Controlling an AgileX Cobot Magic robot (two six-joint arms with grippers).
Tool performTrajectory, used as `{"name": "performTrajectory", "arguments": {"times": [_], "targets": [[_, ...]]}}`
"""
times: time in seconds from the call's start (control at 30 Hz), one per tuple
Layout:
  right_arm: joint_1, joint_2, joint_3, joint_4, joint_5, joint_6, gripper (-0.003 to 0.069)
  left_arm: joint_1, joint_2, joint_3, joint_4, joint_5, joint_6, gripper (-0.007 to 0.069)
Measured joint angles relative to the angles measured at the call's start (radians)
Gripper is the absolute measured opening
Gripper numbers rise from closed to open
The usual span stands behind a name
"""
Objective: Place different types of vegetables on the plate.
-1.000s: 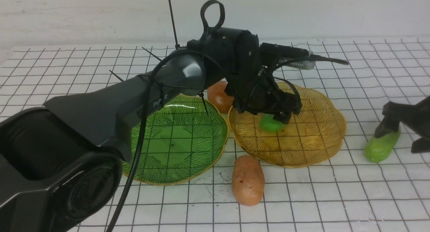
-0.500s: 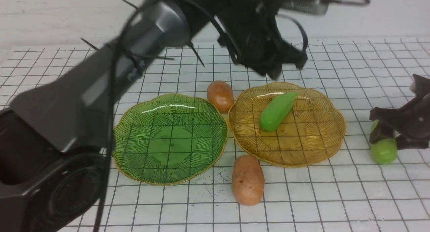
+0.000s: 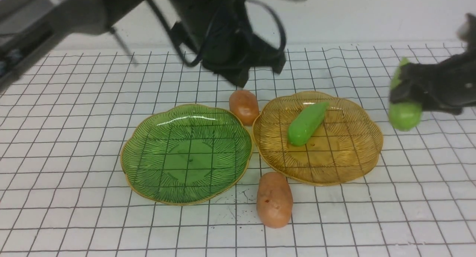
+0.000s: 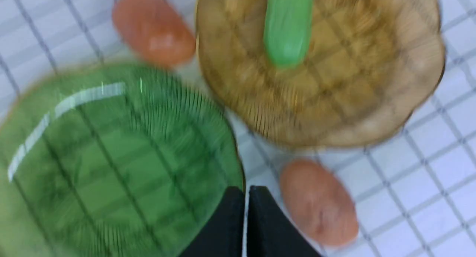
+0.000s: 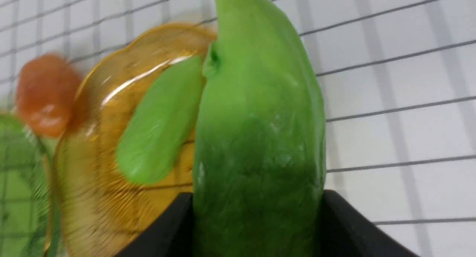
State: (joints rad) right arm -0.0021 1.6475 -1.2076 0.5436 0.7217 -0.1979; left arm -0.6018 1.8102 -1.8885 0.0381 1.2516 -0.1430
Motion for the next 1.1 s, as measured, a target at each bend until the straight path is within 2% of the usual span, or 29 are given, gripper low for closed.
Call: {"name": "performTrajectory", "arguments": {"times": [0.1,0.23,0.33,0.4,0.43,0.5,0.6,0.73,0.8,0.83,0.9,1.0,1.1], "targets": [[0.068,0.061,0.000,0.012,-0.037,-0.005,0.0374,0.000,-0.047,0.143,-0.038,0.001,-0.033,-0.0008],[0.103,0.153,0.000,0.043,-0.043,0.008,0.0382,-0.004,-0.044,0.271,-0.157,0.000,-0.040,-0.0008],[0.105,0.196,0.000,0.057,-0.039,0.024,0.0438,-0.022,-0.024,0.300,-0.201,-0.002,-0.027,-0.0008],[0.106,0.210,0.000,0.062,-0.037,0.028,0.0503,-0.048,-0.006,0.302,-0.209,-0.006,-0.011,-0.0004],[0.106,0.211,0.000,0.062,-0.037,0.028,0.0508,-0.050,-0.003,0.302,-0.209,-0.008,-0.008,-0.0003],[0.106,0.212,0.000,0.068,-0.032,0.029,0.0563,-0.079,0.016,0.303,-0.209,-0.013,0.010,0.0025],[0.106,0.203,0.000,0.068,-0.001,0.009,0.0591,-0.109,0.044,0.303,-0.200,-0.018,0.033,0.0103],[0.106,0.148,0.000,0.059,0.066,-0.063,0.0575,-0.125,0.081,0.303,-0.181,-0.021,0.034,0.0276],[0.106,0.081,-0.002,0.032,0.096,-0.080,0.0541,-0.125,0.098,0.303,-0.177,-0.025,0.033,0.0390],[0.106,0.075,-0.002,0.029,0.101,-0.082,0.0538,-0.125,0.101,0.303,-0.177,-0.028,0.032,0.0413],[0.106,-0.020,-0.004,-0.010,0.119,-0.083,0.0482,-0.125,0.124,0.303,-0.178,-0.065,0.029,0.0543],[0.106,-0.152,-0.009,-0.045,0.129,-0.083,0.0427,-0.125,0.151,0.302,-0.193,-0.104,0.016,0.0648],[0.106,-0.256,-0.010,-0.065,0.135,-0.083,0.0386,-0.125,0.187,0.302,-0.214,-0.132,0.000,0.0680]]}}
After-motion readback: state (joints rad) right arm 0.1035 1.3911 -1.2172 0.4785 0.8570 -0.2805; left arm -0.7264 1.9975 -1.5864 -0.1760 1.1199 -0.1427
